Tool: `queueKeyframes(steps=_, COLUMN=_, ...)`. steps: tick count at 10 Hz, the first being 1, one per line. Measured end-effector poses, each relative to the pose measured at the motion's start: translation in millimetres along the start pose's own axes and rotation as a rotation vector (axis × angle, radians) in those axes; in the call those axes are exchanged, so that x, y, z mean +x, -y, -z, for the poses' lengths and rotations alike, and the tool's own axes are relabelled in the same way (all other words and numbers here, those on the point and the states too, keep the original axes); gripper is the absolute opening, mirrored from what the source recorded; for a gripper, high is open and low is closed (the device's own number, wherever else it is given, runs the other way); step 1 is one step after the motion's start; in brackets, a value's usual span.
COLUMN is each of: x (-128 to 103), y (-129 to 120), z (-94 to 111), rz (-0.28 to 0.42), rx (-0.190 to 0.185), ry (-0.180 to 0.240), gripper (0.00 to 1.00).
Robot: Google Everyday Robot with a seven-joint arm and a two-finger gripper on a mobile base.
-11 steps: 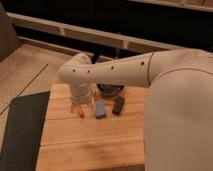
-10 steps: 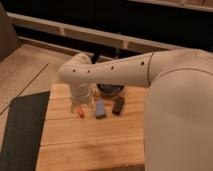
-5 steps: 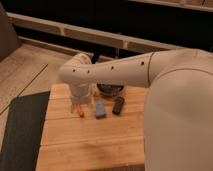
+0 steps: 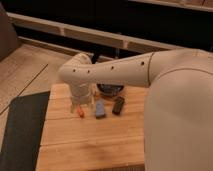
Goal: Place the eraser on the white sponge
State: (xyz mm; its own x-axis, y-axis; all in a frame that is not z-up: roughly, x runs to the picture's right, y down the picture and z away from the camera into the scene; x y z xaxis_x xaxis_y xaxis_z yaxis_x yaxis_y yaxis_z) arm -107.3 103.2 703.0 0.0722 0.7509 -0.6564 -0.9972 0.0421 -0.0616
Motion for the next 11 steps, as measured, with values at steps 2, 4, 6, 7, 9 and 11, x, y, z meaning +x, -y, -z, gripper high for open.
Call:
queueKeyframes(steps=2, x=0.0, y=0.0, z=0.0, rz=0.000, rx=0.000, ry=0.000, gripper=0.65)
queueKeyframes(steps=4, x=0.0, y=0.0, z=0.0, rz=0.000, rx=0.000, ry=0.000, gripper=0.65)
queueKeyframes(steps=6, x=0.0, y=0.0, z=0.0, rz=0.000, rx=0.000, ry=0.000, gripper=0.65)
queueKeyframes(steps=7, x=0.0, y=0.0, z=0.0, rz=0.000, rx=0.000, ry=0.000, gripper=0.65)
queueKeyframes(steps=9, x=-0.6, y=0.1, z=0.7, rz=0.001, rx=0.001, ry=0.003, gripper=0.65)
queueKeyframes(steps=11, x=-11.3, y=1.5, z=7.4, rz=-0.007, rx=-0.019, ry=0.043, gripper=0.65)
